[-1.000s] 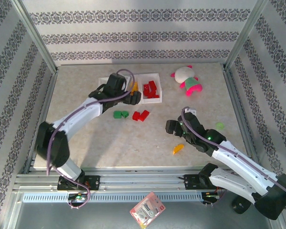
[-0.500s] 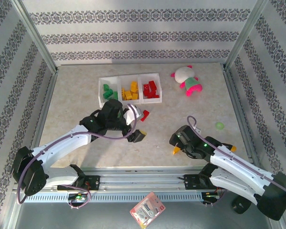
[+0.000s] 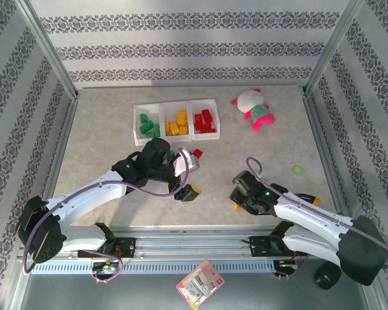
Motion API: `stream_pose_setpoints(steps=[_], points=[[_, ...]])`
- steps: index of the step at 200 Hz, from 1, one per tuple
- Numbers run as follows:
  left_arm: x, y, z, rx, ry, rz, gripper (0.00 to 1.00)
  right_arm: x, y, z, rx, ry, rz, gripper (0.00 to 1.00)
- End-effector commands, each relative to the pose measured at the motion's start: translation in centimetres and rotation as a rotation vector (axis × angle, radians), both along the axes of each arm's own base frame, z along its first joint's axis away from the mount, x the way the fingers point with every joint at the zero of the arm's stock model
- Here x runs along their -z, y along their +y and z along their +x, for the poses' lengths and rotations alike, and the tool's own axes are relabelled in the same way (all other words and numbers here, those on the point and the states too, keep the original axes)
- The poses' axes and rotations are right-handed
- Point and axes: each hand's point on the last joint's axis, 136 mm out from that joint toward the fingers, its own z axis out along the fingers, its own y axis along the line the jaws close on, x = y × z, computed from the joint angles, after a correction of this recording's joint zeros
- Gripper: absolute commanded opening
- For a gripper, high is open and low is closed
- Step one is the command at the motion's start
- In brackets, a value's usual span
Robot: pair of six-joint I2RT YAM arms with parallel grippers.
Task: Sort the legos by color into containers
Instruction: Pick up the lego from the bottom-right of the table, then place the lego in the container.
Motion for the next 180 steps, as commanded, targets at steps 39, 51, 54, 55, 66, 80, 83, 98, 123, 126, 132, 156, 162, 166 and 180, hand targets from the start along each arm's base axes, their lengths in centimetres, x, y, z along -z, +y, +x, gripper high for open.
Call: stream_pose_setpoints(steps=[39,51,54,55,66,80,83,98,123,126,132,156,162,166,180], points=[[-0.5,-0.5,-0.8,0.037,-0.031,-0.044,1.0,0.1,-0.6,0.2,0.025,-0.003,-0.011,0.3],[-0.5,-0.3,-0.7,0.02,-0.036,-0.04,1.0,-0.4,-0.5,0.5,0.017,-0.016,-0.014,0.27],[-0.5,-0.2,-0.7,0.016,-0.039,-0.04,0.99,-0.5,-0.4,0.6,0.015,-0.021,-0.015,0.27],[-0.5,-0.2,-0.7,0.015,-0.04,-0.04,0.99,-0.6,-0.4,0.7,0.014,-0.023,-0.014,0.27],[-0.6,0.2,-0.5,-0.011,-0.048,-0.036,0.99,-1.3,0.0,1.3,-0.001,-0.048,-0.012,0.25],[-0.6,0.8,-0.4,-0.047,-0.058,-0.029,0.99,-2.6,0.7,2.4,-0.029,-0.09,-0.008,0.23],[-0.6,0.9,-0.3,-0.058,-0.057,-0.027,0.99,-2.9,0.9,2.7,-0.037,-0.1,-0.007,0.24],[-0.6,1.9,0.1,-0.128,-0.064,-0.02,1.0,-4.4,2.1,4.3,-0.085,-0.144,-0.012,0.23],[-0.8,3.9,0.7,-0.265,-0.091,-0.032,0.99,-7.0,4.6,7.6,-0.18,-0.227,-0.027,0.23],[-0.8,4.2,0.8,-0.284,-0.095,-0.031,0.99,-7.2,5.0,8.0,-0.194,-0.233,-0.027,0.23],[-0.7,4.9,1.0,-0.322,-0.1,-0.026,0.99,-7.8,5.9,9.0,-0.216,-0.251,-0.018,0.23],[-0.8,7.5,1.7,-0.469,-0.131,-0.019,0.99,-10.6,9.8,13.3,-0.288,-0.333,0.026,0.23],[-0.8,8.0,1.7,-0.492,-0.142,-0.017,0.99,-11.1,10.8,14.3,-0.304,-0.35,0.035,0.23],[-0.8,8.4,1.8,-0.509,-0.148,-0.015,0.99,-11.4,11.5,15.1,-0.315,-0.361,0.041,0.23],[-0.8,9.4,1.8,-0.553,-0.163,-0.011,0.99,-12.4,13.9,17.6,-0.36,-0.397,0.062,0.23]])
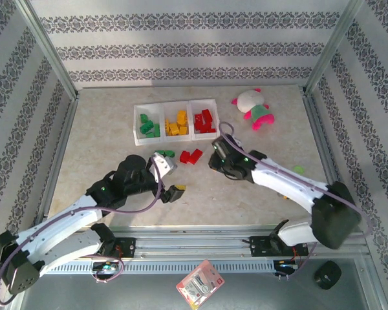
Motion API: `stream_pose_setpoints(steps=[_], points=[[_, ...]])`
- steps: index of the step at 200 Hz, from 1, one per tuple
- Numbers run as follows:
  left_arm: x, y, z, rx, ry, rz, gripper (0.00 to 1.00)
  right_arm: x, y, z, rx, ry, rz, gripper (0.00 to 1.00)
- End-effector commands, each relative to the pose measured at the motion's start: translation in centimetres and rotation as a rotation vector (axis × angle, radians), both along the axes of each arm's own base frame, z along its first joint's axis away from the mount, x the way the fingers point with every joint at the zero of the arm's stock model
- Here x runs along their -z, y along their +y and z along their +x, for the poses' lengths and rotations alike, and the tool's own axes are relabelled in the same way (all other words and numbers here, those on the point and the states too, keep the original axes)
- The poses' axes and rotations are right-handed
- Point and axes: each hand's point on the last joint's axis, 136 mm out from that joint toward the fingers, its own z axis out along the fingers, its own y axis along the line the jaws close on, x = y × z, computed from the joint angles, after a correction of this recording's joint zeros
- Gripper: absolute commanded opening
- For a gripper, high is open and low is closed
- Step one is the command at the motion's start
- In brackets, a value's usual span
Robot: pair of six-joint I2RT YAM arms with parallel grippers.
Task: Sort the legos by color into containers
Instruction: Place the lego in the container.
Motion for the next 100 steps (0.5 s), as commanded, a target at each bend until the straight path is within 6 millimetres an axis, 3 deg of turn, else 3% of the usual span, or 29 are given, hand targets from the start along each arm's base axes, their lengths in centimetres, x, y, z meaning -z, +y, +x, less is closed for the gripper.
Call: stream_pose_setpoints(steps=[1,15,18,48,72,100], points=[[-0.2,2.1,1.0,-0.146,-0.028,0.002,0.99,-2.7,4.0,4.6,-0.118,-0.121,0.034,0.23],[0.0,2.7,0.9,-0.167,-0.033,0.013,0.99,-2.8,6.1,6.9,-0.158,-0.137,0.024,0.23],[0.0,2.9,0.8,-0.17,-0.035,0.014,0.99,-3.8,6.7,7.6,-0.167,-0.16,0.034,0.22],[0.1,3.7,0.7,-0.196,-0.042,0.028,0.99,-3.2,10.3,12.6,-0.218,-0.186,0.03,0.23],[0.2,3.9,0.7,-0.204,-0.059,0.022,0.99,-2.8,12.1,16.1,-0.242,-0.225,0.016,0.24],[0.3,4.1,1.0,-0.222,-0.063,0.014,0.99,-1.3,12.7,19.5,-0.245,-0.247,-0.05,0.24]])
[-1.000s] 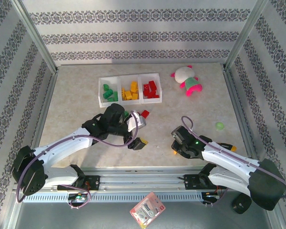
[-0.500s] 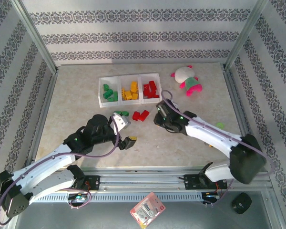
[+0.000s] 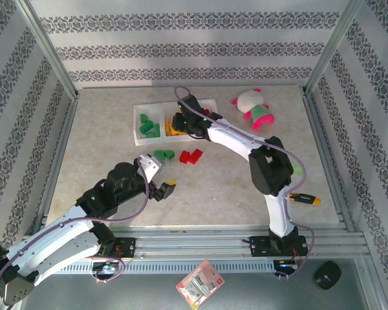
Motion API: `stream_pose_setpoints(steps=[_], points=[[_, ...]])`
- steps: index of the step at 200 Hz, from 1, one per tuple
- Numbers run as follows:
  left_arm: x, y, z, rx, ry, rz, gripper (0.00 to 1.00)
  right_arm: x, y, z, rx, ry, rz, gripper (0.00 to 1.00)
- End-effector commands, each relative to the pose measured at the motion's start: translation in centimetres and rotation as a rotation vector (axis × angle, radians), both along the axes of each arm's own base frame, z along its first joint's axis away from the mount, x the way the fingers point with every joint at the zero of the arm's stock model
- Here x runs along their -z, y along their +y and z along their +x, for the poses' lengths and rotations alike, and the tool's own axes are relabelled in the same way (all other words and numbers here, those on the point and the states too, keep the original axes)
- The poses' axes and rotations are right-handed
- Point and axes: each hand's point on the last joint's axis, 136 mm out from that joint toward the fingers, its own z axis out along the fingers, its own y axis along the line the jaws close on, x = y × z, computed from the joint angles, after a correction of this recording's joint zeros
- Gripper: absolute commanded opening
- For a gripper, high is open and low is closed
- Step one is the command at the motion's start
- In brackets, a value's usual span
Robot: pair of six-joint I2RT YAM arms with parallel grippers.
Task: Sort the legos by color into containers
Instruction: Place the lego in the container, then pick up the lego from the center of the table.
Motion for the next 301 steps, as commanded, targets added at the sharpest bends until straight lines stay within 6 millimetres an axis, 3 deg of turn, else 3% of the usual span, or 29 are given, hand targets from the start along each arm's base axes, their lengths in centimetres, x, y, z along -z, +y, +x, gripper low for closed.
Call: stream_pose_setpoints(steps=[1,18,28,51,84,120,162,206,248,301], points=[[0.4,0.4,0.1,-0.03,0.005,-0.001,0.99,0.1,0.1,2.6,-0.019,-0.052,-0.059,0.24],[0.7,0.5,0.2,-0.045,0.014,0.003,0.99,0.6,0.2,3.5,-0.017,-0.056,-0.063,0.28],[0.8,0.5,0.4,-0.055,0.017,0.004,0.99,0.1,0.3,3.7,-0.028,-0.071,-0.06,0.35],[1.2,0.8,0.9,-0.085,0.006,0.005,0.99,-2.5,0.6,3.2,-0.078,-0.12,-0.048,0.54],[1.7,0.3,1.9,-0.109,0.0,-0.006,0.99,-6.3,-0.9,0.7,-0.124,-0.209,-0.042,0.67],[3.4,-0.7,4.4,-0.195,0.087,0.005,0.99,-7.8,-4.7,-3.5,-0.112,-0.261,-0.018,0.72],[6.7,-1.8,7.9,-0.336,0.248,0.047,0.93,-7.3,-9.5,-9.7,-0.138,-0.312,-0.055,0.81],[10.3,-2.7,11.3,-0.445,0.434,0.109,0.82,-6.1,-14.0,-14.9,-0.113,-0.311,-0.069,0.83],[13.1,-3.8,14.6,-0.48,0.527,0.17,0.69,-4.5,-15.9,-17.4,-0.085,-0.268,-0.044,0.82],[15.5,-4.6,18.5,-0.506,0.572,0.202,0.59,-3.7,-16.6,-18.3,-0.074,-0.242,-0.038,0.82]])
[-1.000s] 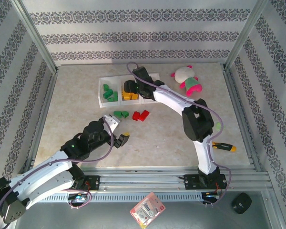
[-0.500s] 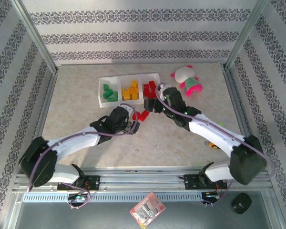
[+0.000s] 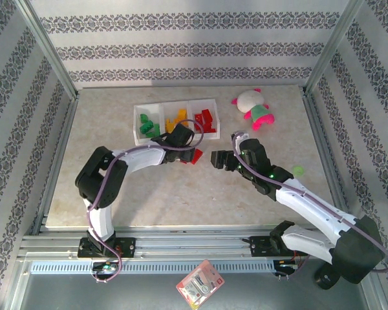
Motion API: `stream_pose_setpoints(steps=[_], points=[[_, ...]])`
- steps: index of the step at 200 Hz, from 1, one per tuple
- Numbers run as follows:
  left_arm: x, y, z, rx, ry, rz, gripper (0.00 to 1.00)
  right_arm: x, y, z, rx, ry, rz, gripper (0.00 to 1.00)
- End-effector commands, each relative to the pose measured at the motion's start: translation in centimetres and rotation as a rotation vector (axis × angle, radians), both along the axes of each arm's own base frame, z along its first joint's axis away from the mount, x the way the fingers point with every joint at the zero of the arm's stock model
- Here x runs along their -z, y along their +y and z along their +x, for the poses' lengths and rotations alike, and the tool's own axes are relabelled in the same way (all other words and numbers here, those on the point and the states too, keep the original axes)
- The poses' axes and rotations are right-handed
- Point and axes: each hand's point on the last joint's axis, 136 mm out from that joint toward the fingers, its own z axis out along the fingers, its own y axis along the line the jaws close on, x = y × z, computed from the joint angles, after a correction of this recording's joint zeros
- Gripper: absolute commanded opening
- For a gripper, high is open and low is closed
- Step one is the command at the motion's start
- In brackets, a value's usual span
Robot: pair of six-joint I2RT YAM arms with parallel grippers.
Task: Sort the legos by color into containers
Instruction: Pick up the lego from the center of the table.
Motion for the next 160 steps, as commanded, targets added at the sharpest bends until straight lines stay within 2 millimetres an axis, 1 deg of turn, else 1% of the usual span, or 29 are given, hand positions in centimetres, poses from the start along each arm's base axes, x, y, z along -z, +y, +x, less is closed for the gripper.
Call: stream_pose_setpoints(steps=[1,10,26,57,77,115,138,150,160], points=[[0.6,0.2,0.6,-0.014,0.048,0.021,0.59,0.0,-0.5,-0.3,0.014,0.007,0.015,0.82],[0.9,0.2,0.9,-0.011,0.057,0.034,0.59,0.0,-0.5,-0.3,0.014,0.006,0.014,0.82],[1.4,0.1,1.0,-0.01,0.071,0.042,0.56,0.1,-0.6,-0.2,0.017,0.008,0.011,0.83],[2.2,0.4,0.5,-0.009,0.098,0.052,0.54,0.4,-0.6,-0.1,0.02,0.019,0.011,0.83],[2.3,0.7,0.0,-0.014,0.109,0.055,0.5,0.6,-0.5,-0.1,0.019,0.024,0.012,0.83],[2.3,1.6,-1.0,-0.024,0.116,0.067,0.5,0.5,-0.2,0.1,0.013,0.028,0.022,0.83],[2.2,1.7,-1.3,-0.025,0.114,0.066,0.5,0.5,-0.1,0.1,0.009,0.032,0.027,0.82],[2.4,1.8,-1.4,-0.025,0.118,0.066,0.44,0.6,0.0,0.2,0.009,0.037,0.03,0.83],[2.3,1.7,-1.3,-0.025,0.118,0.064,0.42,0.7,0.1,0.2,0.008,0.041,0.033,0.83]])
